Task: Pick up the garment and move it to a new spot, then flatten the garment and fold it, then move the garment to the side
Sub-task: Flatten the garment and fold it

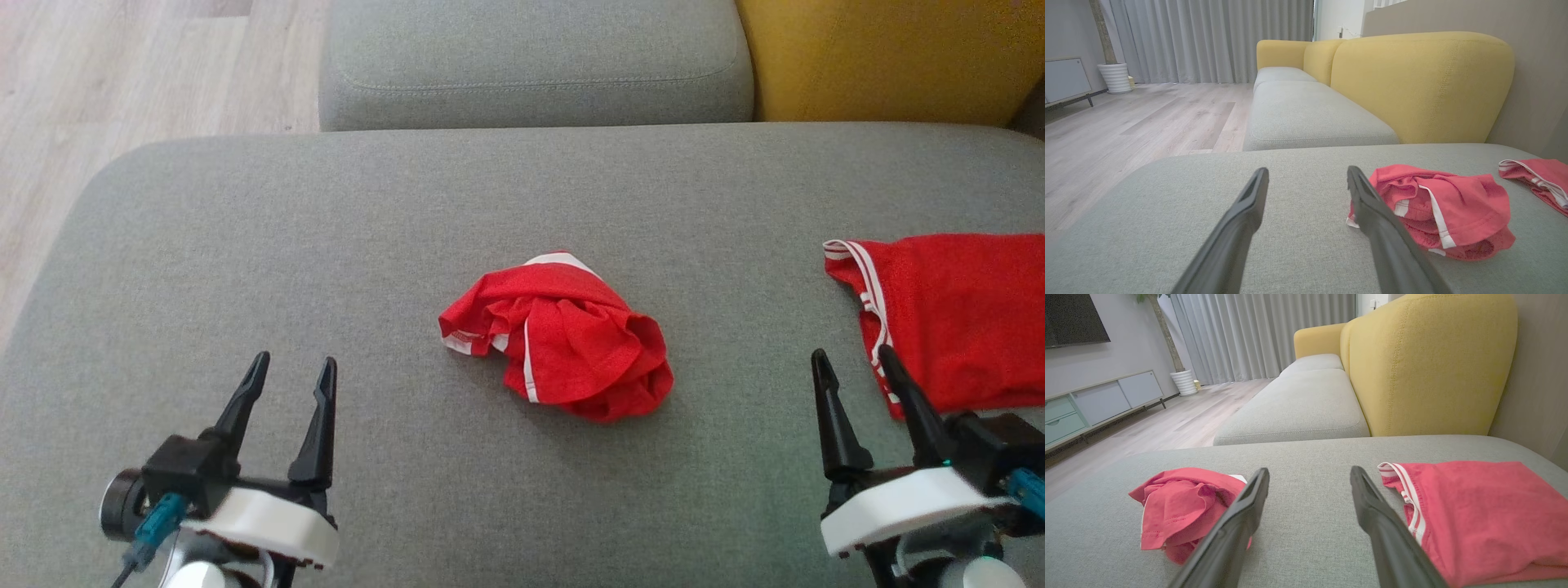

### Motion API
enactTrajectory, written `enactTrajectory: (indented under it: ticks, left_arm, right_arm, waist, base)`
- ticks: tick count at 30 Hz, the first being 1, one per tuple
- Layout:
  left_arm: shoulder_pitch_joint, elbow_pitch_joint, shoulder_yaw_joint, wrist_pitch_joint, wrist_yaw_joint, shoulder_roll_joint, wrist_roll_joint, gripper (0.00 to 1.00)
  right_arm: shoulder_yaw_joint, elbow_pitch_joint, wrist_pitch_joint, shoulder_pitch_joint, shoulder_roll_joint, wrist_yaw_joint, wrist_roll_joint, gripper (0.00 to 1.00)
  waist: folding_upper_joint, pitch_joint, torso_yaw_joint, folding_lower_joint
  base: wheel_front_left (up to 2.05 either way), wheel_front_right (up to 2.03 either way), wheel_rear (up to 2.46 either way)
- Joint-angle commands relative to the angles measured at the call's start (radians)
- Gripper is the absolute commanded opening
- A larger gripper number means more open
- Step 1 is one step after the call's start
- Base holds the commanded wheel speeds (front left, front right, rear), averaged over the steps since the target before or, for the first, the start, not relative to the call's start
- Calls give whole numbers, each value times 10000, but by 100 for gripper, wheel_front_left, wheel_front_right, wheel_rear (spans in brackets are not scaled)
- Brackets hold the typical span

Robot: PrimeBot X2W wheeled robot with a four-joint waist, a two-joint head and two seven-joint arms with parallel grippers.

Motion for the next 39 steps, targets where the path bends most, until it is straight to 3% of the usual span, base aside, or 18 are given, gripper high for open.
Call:
enactTrajectory:
  ticks: [1,19,29,37,38,39]
  left_arm:
    - [-400,-368,374,-61,87,219,-32,100]
    - [-598,-571,220,-120,95,297,4,100]
    - [-1549,-534,-67,-256,-217,4,137,100]
    - [-1918,-316,-119,-311,-379,-295,240,100]
    - [-1945,-289,-95,-315,-393,-324,251,100]
    - [-1979,-284,-69,-317,-411,-359,268,100]
  right_arm:
    - [180,-415,-6,-229,-55,65,6,100]
    - [319,-228,67,-302,-55,65,139,100]
    - [2266,1039,428,-1387,-55,65,620,100]
    - [2872,1907,474,-2298,-54,65,945,100]
    - [2919,2011,517,-2381,-54,65,1013,45]
    - [2965,2068,508,-2473,-54,65,1027,9]
  waist:
    - [-1,1,-2,0]
    - [-1,289,200,0]
    - [-1,1362,1072,0]
    - [-1,1802,1563,0]
    - [-1,1844,1592,0]
    - [-1,1882,1620,0]
  base:
    - [0,0,0]
    - [0,0,0]
    - [0,0,0]
    - [0,0,0]
    - [0,0,0]
    - [0,0,0]
